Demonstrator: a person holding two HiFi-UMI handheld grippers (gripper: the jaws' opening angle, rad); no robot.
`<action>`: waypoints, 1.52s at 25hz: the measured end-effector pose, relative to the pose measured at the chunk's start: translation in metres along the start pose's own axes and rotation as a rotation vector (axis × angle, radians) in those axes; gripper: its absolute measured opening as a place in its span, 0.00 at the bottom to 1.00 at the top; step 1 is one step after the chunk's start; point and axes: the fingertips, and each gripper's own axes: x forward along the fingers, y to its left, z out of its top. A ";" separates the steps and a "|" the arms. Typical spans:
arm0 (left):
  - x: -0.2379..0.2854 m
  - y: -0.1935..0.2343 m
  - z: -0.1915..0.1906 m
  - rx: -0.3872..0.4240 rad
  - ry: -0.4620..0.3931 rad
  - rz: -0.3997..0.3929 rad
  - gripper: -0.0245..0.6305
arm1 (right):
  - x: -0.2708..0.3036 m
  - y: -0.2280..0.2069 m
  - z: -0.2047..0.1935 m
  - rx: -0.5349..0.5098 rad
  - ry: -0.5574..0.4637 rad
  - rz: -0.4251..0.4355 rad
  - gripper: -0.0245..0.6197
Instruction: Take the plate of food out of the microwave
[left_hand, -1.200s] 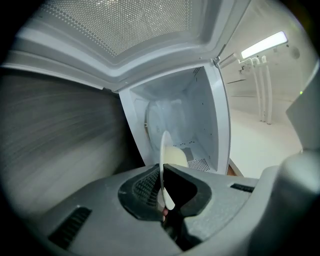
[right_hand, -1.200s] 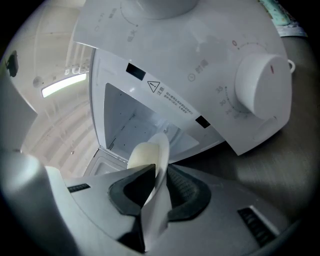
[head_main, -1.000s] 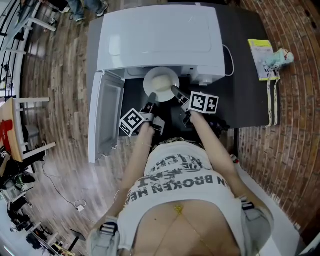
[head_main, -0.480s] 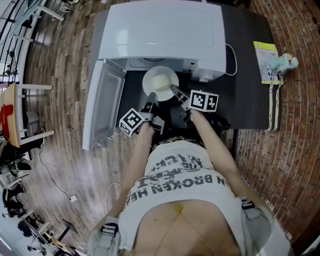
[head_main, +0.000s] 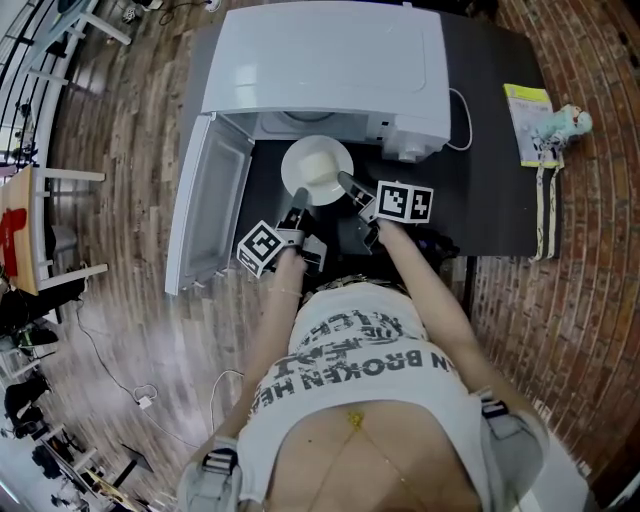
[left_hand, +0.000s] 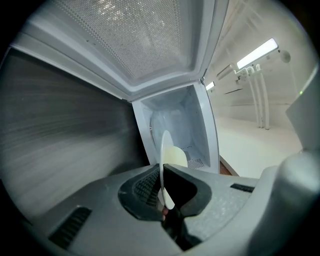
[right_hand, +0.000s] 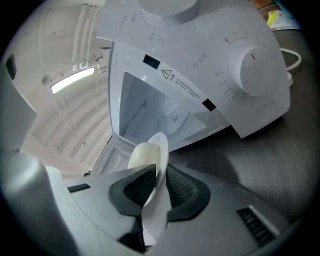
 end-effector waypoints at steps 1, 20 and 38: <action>0.001 -0.001 0.000 0.002 0.005 -0.004 0.06 | -0.001 0.000 0.001 0.004 -0.007 0.000 0.14; -0.067 0.020 0.009 0.025 0.158 -0.028 0.06 | -0.010 0.035 -0.075 0.071 -0.131 -0.089 0.13; -0.128 0.029 -0.032 0.073 0.290 -0.076 0.06 | -0.064 0.049 -0.147 0.130 -0.295 -0.141 0.13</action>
